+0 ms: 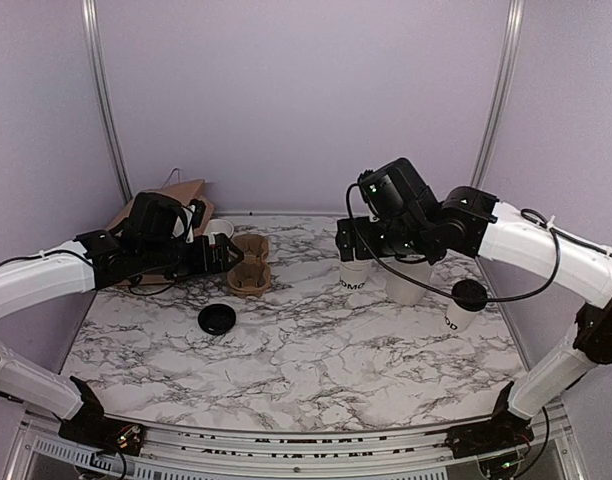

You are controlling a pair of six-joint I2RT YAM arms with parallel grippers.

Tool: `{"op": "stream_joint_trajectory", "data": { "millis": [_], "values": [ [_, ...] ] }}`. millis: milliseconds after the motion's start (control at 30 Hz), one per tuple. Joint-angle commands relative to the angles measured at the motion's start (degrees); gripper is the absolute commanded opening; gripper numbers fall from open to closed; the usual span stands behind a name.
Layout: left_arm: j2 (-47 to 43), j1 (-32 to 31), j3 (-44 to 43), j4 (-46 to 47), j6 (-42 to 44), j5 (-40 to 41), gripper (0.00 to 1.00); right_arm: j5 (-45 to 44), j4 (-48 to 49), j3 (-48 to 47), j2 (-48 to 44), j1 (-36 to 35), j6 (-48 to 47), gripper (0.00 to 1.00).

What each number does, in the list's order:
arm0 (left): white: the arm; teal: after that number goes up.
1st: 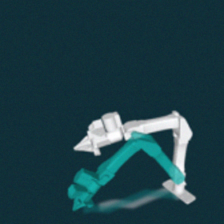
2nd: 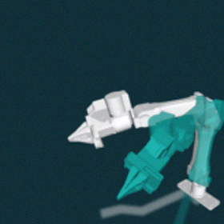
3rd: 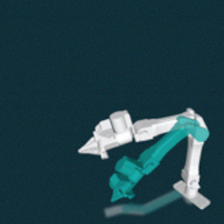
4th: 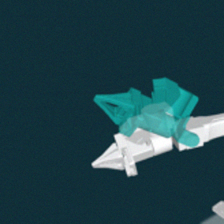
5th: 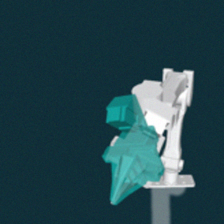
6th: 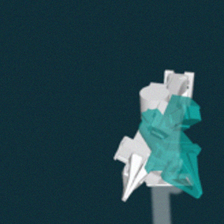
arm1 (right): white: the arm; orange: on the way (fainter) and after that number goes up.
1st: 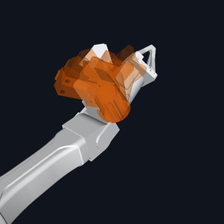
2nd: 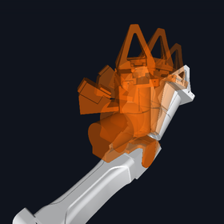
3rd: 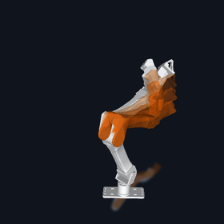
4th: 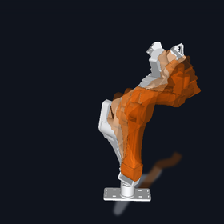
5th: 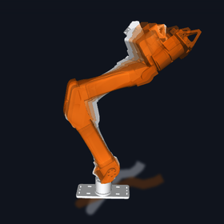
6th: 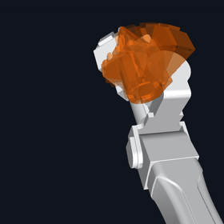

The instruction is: Pack the takeout coffee

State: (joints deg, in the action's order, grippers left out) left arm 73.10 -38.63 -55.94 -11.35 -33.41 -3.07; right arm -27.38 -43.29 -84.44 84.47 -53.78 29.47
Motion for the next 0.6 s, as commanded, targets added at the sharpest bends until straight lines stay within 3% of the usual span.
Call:
{"op": "stream_joint_trajectory", "data": {
  "millis": [0, 133, 400, 567],
  "values": [
    [3.4, 2.8, -2.9, -4.9, 0.6, 5.5, 0.99, 9.7, 7.7, -2.6, 4.0, 1.5, -4.3, 0.91],
    [9.2, 4.0, -5.4, -6.0, 1.7, 8.7, 0.92, 15.9, 11.7, -2.2, 3.6, 2.7, -6.9, 0.86],
    [22.0, 4.9, -12.0, -6.2, 0.9, 12.0, 0.5, 21.7, 15.1, 1.6, -1.8, 3.9, -10.6, 0.84],
    [27.5, 4.9, -17.0, -7.0, 0.2, 14.6, 0.38, 23.4, 16.2, 3.1, -3.2, 4.6, -13.0, 0.84]
  ]
}}
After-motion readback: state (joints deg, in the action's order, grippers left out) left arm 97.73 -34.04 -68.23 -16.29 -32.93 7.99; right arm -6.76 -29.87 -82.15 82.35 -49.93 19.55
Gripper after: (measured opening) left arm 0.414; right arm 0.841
